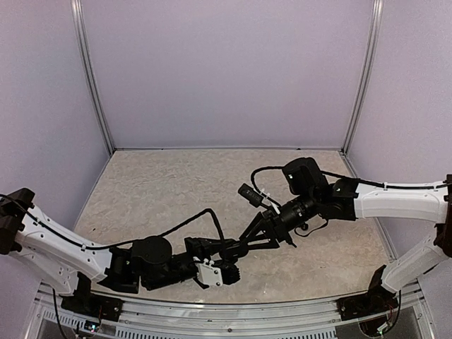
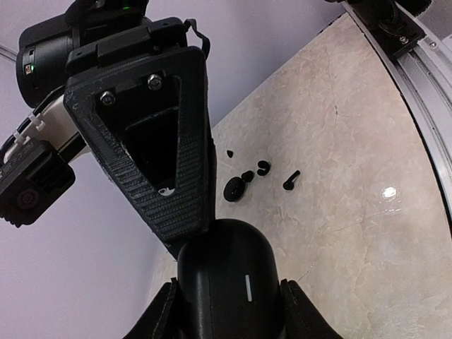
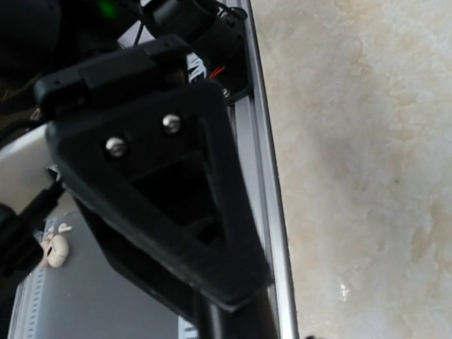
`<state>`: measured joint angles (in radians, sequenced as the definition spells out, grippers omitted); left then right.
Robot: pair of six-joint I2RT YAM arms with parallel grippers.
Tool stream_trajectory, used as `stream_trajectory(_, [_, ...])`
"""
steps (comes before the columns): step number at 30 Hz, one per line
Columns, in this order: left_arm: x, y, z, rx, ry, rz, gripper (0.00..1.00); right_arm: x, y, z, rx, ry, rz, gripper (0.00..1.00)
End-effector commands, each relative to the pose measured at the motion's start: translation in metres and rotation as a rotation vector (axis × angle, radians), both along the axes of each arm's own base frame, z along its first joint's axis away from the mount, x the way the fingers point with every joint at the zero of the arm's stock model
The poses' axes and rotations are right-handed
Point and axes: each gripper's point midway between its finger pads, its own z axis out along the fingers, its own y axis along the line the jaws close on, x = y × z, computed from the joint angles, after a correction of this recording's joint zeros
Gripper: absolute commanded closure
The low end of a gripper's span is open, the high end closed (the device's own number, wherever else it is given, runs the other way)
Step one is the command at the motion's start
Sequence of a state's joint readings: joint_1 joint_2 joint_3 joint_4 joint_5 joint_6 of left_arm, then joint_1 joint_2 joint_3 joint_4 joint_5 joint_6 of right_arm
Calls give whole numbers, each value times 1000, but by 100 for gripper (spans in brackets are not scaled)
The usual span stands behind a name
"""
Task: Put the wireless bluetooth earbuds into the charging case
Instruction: Pass from the left arm to the right
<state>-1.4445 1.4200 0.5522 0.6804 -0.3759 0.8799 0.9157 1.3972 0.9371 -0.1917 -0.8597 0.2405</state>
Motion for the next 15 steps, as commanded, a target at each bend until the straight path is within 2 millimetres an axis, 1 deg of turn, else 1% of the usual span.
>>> stream_trajectory(1, [-2,-2,23,-58,-35,1,71,-7,6,6,23,6,43,56])
stream_trajectory(7, [-2,-2,26,-66,-42,4,70,-10,7,3,20,23,63,60])
stream_trajectory(13, [-1,-2,24,-60,-49,3,70,-9,8,0,13,24,62,71])
stream_trajectory(15, [-2,-2,23,-58,-50,1,69,-9,9,1,15,22,64,77])
